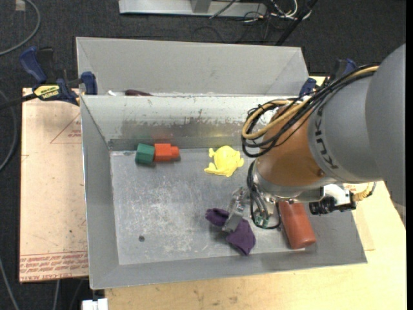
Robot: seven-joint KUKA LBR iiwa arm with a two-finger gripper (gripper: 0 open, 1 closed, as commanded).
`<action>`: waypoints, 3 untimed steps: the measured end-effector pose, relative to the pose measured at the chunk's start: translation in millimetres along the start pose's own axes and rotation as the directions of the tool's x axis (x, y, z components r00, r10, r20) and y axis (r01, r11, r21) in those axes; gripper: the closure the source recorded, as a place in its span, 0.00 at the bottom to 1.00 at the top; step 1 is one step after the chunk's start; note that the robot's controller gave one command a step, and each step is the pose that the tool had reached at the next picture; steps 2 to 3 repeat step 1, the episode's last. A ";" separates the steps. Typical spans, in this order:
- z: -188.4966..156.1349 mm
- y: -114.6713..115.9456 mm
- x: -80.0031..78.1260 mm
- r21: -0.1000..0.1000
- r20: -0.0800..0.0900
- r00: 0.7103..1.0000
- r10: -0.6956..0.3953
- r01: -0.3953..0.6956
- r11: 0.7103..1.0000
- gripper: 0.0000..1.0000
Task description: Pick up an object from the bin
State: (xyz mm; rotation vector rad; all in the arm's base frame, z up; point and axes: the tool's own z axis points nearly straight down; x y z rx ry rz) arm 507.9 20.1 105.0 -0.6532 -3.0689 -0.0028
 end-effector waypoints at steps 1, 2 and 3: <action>-14.6 1.2 -2.1 -0.004 0.008 1.000 0.000 0.000 1.000 1.00; -14.6 1.2 -2.1 -0.004 0.008 1.000 0.000 0.000 1.000 1.00; -14.6 1.2 -2.1 -0.004 0.008 1.000 0.000 0.000 1.000 1.00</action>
Offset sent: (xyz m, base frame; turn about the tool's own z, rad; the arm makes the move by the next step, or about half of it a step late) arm 0.0000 0.0001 0.0231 0.0000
